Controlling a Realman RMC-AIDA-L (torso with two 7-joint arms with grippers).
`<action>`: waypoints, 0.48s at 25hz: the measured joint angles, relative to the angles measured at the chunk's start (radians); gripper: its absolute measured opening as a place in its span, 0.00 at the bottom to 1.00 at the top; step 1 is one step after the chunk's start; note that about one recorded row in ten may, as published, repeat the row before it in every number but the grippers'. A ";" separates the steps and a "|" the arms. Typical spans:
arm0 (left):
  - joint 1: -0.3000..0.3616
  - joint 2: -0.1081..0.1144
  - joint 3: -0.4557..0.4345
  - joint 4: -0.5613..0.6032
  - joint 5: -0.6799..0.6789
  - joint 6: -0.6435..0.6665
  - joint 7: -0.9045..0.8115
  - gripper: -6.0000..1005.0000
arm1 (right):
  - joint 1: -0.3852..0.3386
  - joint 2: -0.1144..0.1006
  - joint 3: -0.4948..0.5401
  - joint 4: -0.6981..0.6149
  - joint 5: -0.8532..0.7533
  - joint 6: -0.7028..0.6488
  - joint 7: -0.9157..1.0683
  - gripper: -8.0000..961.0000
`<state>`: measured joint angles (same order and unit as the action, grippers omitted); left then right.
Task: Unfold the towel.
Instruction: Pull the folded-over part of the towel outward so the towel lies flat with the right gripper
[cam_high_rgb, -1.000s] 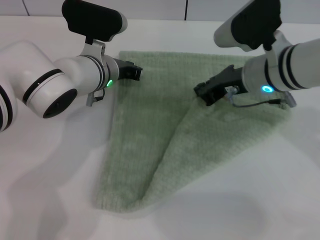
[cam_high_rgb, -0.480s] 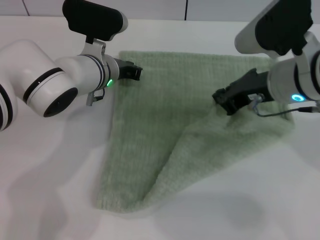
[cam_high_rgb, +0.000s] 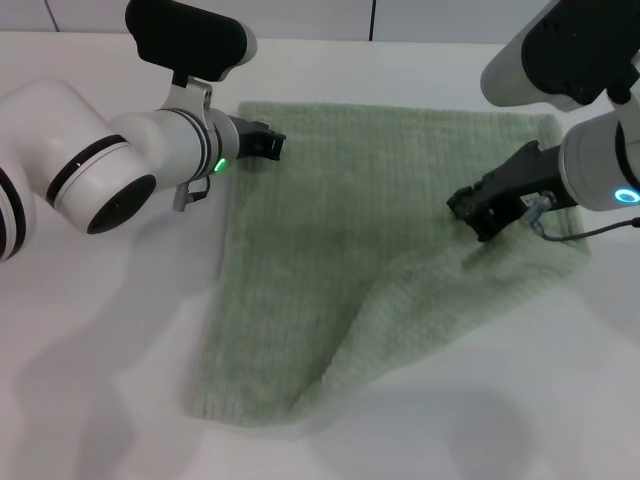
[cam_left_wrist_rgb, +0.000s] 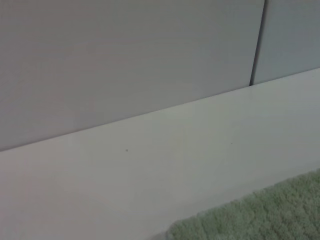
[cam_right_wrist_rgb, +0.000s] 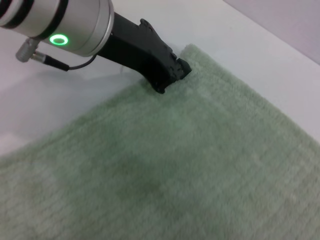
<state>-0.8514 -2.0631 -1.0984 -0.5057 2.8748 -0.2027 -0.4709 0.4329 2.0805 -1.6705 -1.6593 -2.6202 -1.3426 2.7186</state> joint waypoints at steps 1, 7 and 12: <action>0.000 0.000 0.000 0.000 0.000 0.000 0.000 0.00 | 0.006 -0.001 0.002 -0.005 -0.001 -0.018 0.005 0.03; 0.001 0.000 0.000 -0.001 0.000 -0.005 0.000 0.00 | 0.071 -0.001 -0.001 -0.010 -0.045 -0.126 0.063 0.03; 0.002 0.000 -0.001 -0.002 -0.001 -0.007 0.010 0.00 | 0.118 -0.001 -0.002 -0.010 -0.055 -0.226 0.093 0.03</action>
<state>-0.8497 -2.0631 -1.0995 -0.5076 2.8741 -0.2100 -0.4605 0.5512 2.0799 -1.6723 -1.6689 -2.6755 -1.5682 2.8113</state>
